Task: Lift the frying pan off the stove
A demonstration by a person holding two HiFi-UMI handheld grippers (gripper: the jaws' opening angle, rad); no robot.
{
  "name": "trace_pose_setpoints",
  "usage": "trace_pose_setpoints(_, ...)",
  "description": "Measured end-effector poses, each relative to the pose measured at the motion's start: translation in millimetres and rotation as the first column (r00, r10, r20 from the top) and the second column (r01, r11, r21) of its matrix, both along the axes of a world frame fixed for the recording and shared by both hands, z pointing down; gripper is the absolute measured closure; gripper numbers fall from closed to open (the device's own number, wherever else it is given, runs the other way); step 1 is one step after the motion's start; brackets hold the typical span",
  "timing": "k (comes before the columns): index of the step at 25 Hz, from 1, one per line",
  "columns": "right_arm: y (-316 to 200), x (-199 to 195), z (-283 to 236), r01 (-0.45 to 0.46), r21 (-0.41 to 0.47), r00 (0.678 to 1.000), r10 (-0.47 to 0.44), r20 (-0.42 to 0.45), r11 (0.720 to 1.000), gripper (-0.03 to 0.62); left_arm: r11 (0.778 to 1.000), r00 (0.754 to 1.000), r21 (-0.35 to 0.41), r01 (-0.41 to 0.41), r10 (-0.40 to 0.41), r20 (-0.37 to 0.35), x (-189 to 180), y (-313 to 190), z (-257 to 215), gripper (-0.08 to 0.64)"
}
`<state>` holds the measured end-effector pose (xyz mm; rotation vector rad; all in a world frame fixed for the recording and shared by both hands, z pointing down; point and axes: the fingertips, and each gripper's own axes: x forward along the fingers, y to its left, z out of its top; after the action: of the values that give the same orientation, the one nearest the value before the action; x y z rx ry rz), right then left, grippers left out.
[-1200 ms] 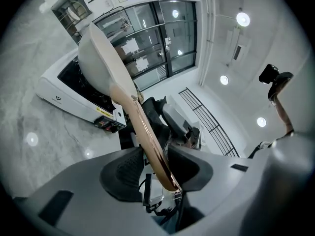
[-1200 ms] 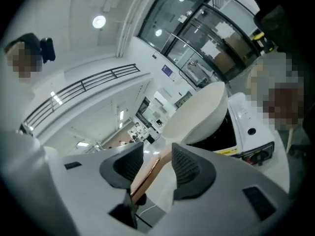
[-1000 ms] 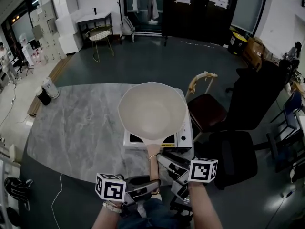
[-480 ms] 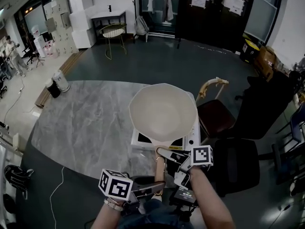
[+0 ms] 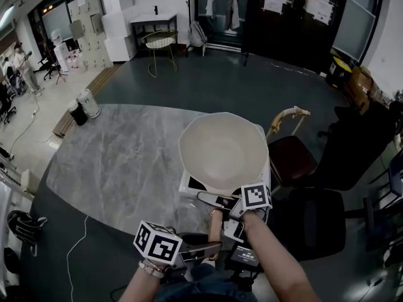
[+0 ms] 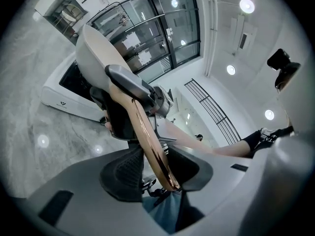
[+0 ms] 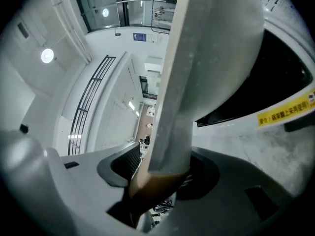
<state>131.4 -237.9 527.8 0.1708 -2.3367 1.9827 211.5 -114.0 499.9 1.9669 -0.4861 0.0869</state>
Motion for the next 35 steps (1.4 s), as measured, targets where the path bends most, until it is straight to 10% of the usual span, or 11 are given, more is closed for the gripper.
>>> trace_pose_setpoints(35, -30, -26, -75, -0.133, 0.213, 0.989, 0.145, -0.04, 0.968, 0.36, 0.976, 0.985, 0.152, -0.156, 0.165, -0.051, -55, -12, -64, 0.391)
